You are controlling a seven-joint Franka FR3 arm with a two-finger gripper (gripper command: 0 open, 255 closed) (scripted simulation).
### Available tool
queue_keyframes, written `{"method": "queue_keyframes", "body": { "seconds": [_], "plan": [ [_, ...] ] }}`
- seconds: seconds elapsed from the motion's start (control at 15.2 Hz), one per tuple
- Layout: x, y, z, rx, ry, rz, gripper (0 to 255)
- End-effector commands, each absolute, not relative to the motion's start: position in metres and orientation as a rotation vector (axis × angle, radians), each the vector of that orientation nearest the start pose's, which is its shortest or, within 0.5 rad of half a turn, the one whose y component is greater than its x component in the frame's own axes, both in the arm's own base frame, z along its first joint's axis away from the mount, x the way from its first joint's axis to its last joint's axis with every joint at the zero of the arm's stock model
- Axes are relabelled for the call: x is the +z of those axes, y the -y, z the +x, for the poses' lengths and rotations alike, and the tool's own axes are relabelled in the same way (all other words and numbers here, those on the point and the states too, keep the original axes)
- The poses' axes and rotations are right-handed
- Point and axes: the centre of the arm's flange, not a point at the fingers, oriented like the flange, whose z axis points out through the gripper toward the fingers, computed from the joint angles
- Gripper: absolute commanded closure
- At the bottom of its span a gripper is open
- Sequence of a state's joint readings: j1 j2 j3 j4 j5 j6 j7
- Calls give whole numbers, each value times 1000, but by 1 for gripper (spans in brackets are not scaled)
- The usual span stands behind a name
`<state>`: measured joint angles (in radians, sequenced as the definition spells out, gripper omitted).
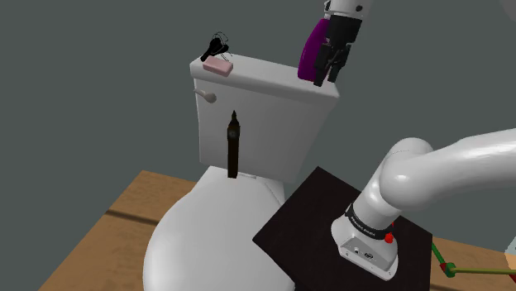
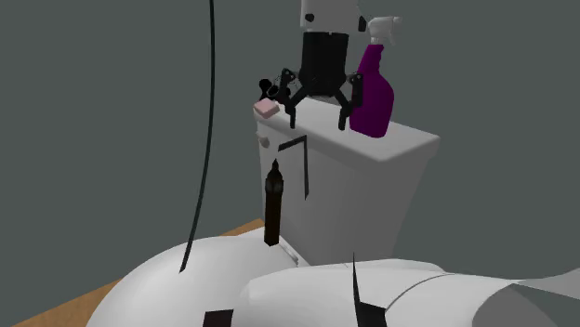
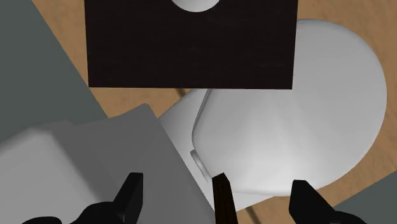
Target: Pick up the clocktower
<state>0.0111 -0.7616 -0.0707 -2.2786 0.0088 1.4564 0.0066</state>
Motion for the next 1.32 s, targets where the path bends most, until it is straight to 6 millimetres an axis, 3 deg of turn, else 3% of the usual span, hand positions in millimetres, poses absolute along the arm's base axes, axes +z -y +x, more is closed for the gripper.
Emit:
{"method": "queue_keyframes", "body": {
  "seconds": [0.0,0.33,0.66,0.92,1.25],
  "plan": [
    [609,25,302,94,-69,-3081,0],
    [556,-34,278,-177,-268,-3176,0],
    [495,-89,270,-466,-479,-3232,0],
    [441,-127,277,-708,-654,-3246,0],
    [372,-165,300,-1021,-879,-3220,0]
  ]
}}
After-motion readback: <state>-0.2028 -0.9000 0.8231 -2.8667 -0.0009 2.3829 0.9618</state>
